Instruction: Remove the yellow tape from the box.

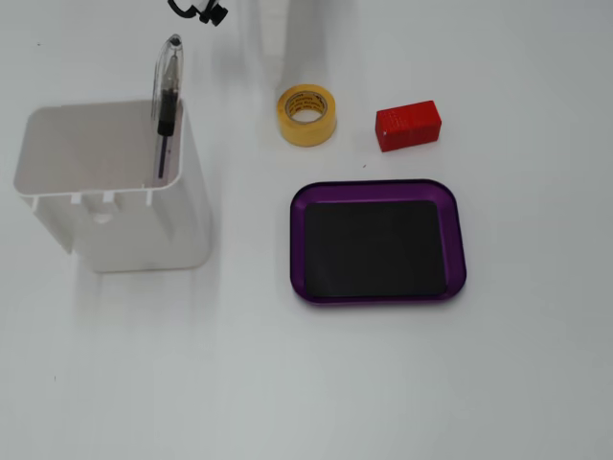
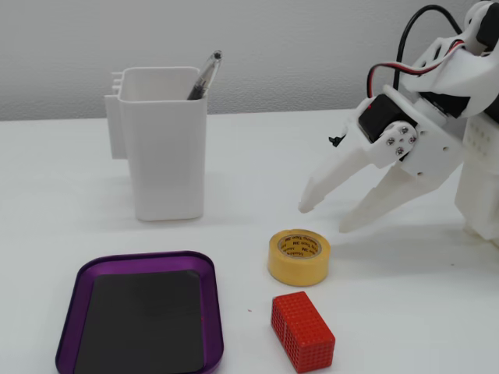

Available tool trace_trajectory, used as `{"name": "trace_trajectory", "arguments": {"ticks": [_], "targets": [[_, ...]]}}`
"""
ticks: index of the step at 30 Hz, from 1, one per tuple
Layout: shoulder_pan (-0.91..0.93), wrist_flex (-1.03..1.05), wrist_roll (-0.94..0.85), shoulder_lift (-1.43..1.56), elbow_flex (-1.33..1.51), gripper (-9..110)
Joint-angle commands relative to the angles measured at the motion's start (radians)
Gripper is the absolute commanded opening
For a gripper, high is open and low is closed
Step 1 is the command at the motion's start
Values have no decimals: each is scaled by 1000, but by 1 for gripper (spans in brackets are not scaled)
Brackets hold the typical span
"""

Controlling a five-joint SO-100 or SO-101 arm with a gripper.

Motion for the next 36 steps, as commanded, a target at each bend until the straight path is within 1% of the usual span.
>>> {"name": "trace_trajectory", "arguments": {"ticks": [1,3,9,11,13,14,36], "targets": [[5,-3,95,48,26,16],[3,2,126,48,48,16],[0,6,129,48,67,14],[0,6,129,48,67,9],[0,6,129,48,67,1],[0,6,129,48,67,-1],[0,6,129,48,69,0]]}}
